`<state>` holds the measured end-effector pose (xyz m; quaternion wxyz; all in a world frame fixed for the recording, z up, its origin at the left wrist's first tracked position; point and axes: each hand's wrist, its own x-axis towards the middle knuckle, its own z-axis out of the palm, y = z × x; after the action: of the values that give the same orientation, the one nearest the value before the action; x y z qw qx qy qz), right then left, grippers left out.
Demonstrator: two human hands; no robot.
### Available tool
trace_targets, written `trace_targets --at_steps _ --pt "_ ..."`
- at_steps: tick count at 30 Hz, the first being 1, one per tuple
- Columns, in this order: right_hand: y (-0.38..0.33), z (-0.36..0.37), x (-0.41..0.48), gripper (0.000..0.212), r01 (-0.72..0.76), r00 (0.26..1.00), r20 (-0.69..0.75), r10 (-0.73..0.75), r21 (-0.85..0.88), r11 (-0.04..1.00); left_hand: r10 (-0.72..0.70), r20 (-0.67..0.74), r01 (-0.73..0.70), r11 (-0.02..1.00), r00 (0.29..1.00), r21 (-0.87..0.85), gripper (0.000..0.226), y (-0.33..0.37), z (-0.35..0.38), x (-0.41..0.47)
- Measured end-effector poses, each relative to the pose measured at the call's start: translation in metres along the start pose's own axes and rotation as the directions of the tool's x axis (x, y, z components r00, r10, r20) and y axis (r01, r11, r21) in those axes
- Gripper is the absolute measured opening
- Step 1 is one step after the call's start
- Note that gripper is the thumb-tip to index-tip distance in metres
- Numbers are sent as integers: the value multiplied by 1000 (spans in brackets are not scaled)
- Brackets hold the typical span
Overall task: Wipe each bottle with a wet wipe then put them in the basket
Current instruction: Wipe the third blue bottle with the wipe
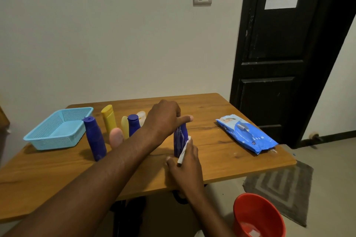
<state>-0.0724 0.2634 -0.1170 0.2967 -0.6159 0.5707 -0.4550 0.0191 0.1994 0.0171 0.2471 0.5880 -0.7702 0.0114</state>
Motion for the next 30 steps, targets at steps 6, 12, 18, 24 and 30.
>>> trace_targets --at_steps 6,12,18,24,30 --pt "-9 0 -16 100 43 998 39 -47 105 994 53 33 -58 976 998 209 49 11 -2 -4" --pt "-16 -1 9 92 101 995 -24 -101 -7 995 109 61 -124 915 992 384 48 20 -4 -10" --pt "8 -8 23 50 100 994 -43 -103 -66 993 50 107 -88 918 993 387 40 23 -11 -8" --pt "17 -10 24 46 105 994 -23 -106 -43 994 5 211 -37 989 977 146 36 20 -15 -1" --pt "23 -30 43 45 82 997 9 -82 2 997 116 277 -113 993 954 -24 28 11 -28 3"
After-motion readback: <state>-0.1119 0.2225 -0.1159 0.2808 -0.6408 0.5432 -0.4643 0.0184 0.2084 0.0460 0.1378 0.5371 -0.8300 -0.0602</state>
